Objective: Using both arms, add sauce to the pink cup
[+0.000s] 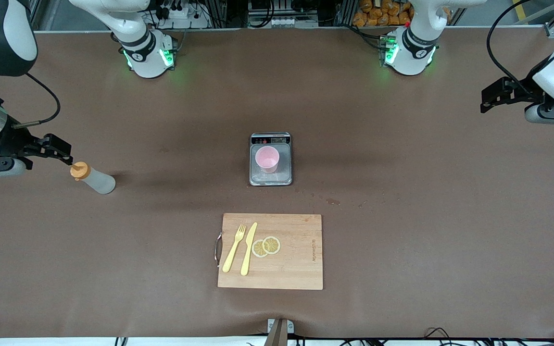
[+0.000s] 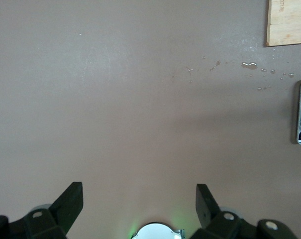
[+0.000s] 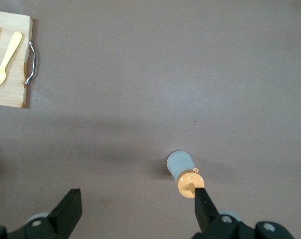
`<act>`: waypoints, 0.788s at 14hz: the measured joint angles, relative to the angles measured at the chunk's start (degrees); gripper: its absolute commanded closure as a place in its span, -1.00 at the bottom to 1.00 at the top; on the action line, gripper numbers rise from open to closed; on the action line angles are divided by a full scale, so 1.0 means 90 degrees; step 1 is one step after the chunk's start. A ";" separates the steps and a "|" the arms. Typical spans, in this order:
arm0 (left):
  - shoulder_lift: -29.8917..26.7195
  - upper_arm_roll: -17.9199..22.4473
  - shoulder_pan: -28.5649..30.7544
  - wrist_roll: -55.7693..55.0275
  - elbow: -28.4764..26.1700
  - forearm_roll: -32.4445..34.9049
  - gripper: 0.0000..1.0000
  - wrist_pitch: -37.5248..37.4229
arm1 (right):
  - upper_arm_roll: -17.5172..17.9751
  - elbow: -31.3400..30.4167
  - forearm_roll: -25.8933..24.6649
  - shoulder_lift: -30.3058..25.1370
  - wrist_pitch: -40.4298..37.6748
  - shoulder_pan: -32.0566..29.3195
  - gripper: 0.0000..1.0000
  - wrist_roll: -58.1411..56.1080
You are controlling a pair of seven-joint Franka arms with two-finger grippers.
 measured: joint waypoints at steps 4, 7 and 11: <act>0.0000 -0.0001 0.0000 -0.0024 0.0000 0.0000 -1.00 0.0000 | -0.0001 0.0144 -0.0033 0.0000 0.0000 -0.0005 -1.00 0.0000; 0.0000 -0.0003 0.0000 -0.0035 0.0000 0.0000 -1.00 0.0000 | 0.0001 0.0209 -0.0038 0.0000 -0.0108 -0.0009 -1.00 0.0000; 0.0000 -0.0003 0.0000 -0.0037 0.0000 0.0000 -1.00 0.0000 | 0.0003 0.0345 -0.0039 0.0000 -0.0316 -0.0009 -1.00 0.0000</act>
